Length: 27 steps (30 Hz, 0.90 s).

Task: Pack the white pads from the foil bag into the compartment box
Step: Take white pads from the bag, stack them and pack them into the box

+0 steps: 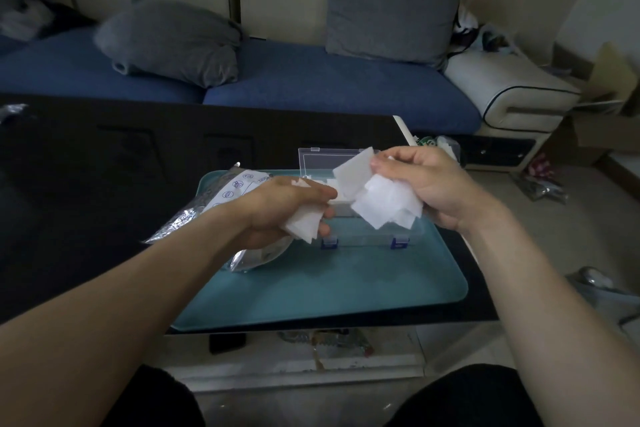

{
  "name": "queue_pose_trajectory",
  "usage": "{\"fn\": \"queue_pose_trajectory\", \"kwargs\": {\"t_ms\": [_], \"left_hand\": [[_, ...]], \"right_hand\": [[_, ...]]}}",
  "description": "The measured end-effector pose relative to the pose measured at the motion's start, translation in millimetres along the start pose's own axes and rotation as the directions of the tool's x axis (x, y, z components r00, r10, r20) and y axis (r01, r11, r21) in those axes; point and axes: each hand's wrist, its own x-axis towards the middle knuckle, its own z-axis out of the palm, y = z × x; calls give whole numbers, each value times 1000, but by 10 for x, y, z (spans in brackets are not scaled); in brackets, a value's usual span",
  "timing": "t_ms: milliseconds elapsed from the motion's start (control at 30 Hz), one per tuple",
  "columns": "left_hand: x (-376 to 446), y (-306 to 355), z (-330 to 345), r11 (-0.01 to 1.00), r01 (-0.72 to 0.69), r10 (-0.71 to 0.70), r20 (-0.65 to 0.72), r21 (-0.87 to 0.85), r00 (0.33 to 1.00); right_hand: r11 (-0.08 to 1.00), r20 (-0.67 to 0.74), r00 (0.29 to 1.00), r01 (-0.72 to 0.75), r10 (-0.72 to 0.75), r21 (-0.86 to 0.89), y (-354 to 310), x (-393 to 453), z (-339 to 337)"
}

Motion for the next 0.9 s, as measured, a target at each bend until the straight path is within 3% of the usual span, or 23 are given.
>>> {"fn": "queue_pose_trajectory", "kwargs": {"t_ms": [67,133,233,300,400,500,600,733,833,900], "left_hand": [[20,4,29,998,47,-47,1,-31,999],[12,20,95,995,92,-91,51,-36,995],[-39,38,202,985,138,-121,158,-100,980],[-40,34,211,982,137,-113,177,-128,978],[-7,32,178,979,112,-100,80,-171,992],[35,30,160,951,77,-88,-25,-298,996],[64,-1,142,955,74,-86,-26,-288,996],[27,-12,152,978,117,-111,45,-175,993],[-48,31,141,985,124,-94,237,-117,967],[-82,44,156,996,77,-58,287,-54,956]], "right_hand": [[999,143,989,-33,37,-34,-25,-53,58],[984,206,978,-4,42,-180,3,-64,151],[909,126,992,72,-21,-410,80,-26,268],[889,71,995,96,-71,-449,104,-2,290],[909,13,993,110,-114,-401,96,0,250],[916,46,996,86,-74,-392,92,-22,191],[927,83,995,76,-49,-367,91,-27,205],[974,-51,995,71,-84,-214,102,-3,182],[947,-170,963,158,-211,-281,92,18,161],[936,-239,935,187,-263,-299,101,51,152]]}}
